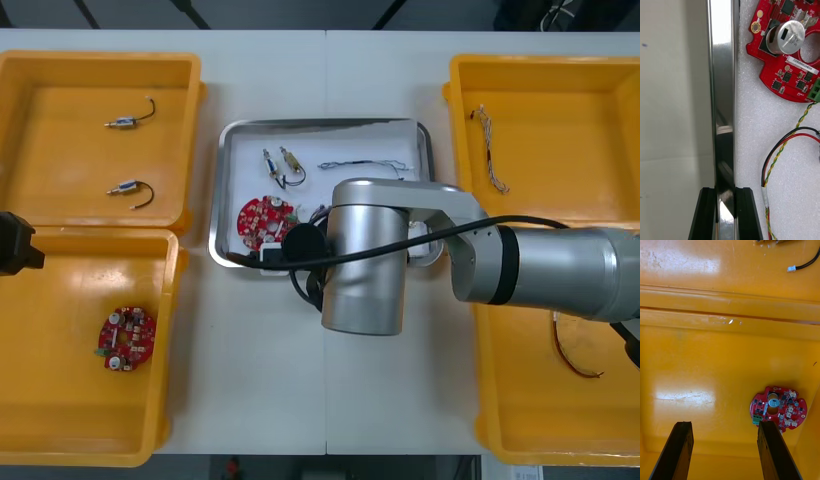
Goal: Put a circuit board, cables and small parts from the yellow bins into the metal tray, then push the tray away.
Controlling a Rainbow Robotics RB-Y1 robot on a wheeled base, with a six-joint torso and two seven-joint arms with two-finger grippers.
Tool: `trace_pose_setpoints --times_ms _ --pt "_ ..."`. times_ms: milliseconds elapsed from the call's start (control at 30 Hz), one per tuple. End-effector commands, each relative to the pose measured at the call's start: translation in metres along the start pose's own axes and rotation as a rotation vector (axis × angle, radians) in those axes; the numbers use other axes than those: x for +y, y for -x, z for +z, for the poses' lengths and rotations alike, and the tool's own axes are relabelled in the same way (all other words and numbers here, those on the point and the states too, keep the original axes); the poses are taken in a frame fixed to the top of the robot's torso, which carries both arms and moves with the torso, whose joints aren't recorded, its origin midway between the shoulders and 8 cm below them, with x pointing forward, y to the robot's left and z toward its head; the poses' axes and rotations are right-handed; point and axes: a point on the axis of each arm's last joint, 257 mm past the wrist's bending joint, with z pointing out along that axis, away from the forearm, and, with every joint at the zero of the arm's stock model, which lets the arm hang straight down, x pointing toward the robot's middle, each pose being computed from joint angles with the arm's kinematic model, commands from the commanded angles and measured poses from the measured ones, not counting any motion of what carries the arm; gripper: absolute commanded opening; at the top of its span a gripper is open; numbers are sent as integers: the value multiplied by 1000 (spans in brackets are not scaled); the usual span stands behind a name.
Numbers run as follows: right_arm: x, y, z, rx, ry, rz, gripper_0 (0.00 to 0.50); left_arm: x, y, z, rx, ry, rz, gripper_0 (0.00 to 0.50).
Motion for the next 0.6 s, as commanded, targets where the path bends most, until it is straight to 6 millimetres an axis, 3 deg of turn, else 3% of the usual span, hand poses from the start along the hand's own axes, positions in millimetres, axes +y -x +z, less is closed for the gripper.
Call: trace_pose_setpoints --times_ms 33,267,600 --pt "-49 6 -9 9 -95 -139 0 7 10 -11 -32 34 90 500" --pt "-81 0 -2 41 -120 -185 0 7 10 -11 -32 34 90 500" --pt "-124 0 19 -1 -156 -110 0 7 10 -11 -32 34 90 500"
